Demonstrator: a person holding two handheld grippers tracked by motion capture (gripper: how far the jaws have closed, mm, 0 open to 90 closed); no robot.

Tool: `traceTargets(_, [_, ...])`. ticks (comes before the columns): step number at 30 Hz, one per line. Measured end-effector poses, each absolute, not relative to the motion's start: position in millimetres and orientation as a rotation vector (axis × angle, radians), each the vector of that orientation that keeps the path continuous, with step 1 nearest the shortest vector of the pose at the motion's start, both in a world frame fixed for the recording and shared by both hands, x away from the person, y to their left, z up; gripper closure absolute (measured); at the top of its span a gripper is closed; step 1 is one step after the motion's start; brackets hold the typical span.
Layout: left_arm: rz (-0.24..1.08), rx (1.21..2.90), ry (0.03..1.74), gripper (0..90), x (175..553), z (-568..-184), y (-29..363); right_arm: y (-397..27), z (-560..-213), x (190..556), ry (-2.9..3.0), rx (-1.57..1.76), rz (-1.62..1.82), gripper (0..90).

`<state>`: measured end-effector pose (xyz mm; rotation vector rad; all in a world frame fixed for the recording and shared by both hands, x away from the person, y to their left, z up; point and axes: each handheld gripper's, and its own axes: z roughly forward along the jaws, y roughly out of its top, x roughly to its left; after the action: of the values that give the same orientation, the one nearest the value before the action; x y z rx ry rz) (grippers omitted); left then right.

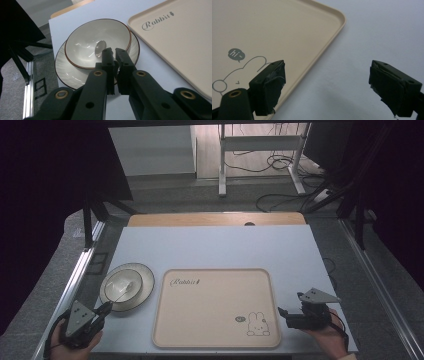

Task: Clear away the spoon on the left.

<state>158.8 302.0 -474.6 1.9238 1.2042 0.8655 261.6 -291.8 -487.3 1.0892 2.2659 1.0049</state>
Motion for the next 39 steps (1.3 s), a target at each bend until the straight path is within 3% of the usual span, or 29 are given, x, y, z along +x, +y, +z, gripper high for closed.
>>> traceTargets(39, [0.944, 1.816, 1.192, 89.9, 157, -464, 304, -292, -487, 261, 2.258, 1.076, 1.002, 14.4])
